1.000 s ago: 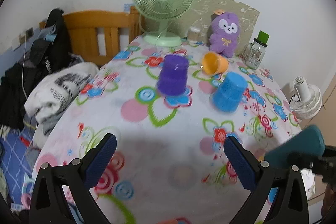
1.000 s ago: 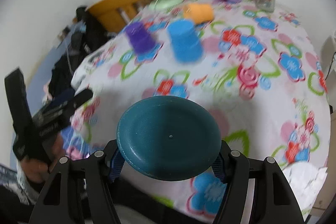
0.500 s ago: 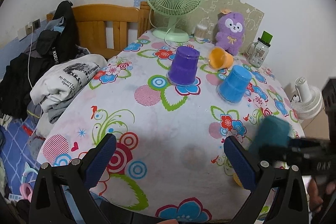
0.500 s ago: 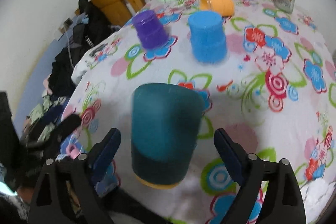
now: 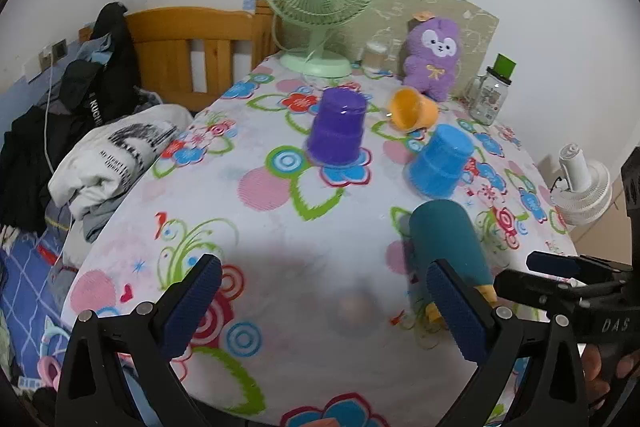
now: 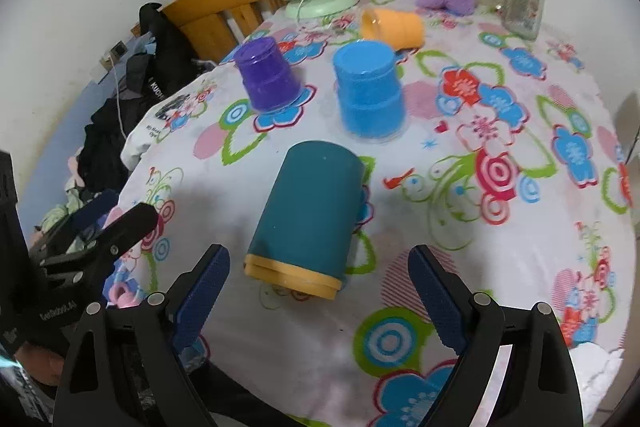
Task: Flip cup upside down
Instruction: 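Open the right tool and withdraw it from the teal cup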
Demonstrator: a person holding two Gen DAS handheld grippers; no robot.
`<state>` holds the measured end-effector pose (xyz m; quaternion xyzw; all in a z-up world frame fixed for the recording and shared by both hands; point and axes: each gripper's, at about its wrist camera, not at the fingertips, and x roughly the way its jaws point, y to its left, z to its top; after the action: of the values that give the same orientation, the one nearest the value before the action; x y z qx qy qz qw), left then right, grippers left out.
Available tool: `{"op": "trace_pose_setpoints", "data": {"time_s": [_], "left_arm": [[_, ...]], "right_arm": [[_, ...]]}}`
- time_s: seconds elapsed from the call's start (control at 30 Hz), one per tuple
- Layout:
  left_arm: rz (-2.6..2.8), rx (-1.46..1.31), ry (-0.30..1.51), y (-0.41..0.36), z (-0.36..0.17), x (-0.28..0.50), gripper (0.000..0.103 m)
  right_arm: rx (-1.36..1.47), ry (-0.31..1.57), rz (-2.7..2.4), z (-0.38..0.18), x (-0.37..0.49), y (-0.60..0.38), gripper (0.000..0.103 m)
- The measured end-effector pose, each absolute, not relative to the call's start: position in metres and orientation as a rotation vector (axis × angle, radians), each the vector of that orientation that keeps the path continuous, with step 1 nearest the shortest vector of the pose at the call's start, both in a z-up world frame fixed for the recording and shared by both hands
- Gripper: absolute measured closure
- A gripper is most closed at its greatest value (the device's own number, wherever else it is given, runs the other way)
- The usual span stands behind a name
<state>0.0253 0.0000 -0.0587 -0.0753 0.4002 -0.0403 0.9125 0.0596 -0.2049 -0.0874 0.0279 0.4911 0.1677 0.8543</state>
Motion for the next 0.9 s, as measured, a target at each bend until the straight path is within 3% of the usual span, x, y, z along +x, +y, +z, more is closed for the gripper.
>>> {"op": "trace_pose_setpoints", "data": {"time_s": [0.9], "left_arm": [[-0.123,-0.052,0.836,-0.076,-0.041,0.046,0.0]], "right_arm": [[0.0,0.916,0.243,-0.073,0.029,-0.265,0.008]]}}
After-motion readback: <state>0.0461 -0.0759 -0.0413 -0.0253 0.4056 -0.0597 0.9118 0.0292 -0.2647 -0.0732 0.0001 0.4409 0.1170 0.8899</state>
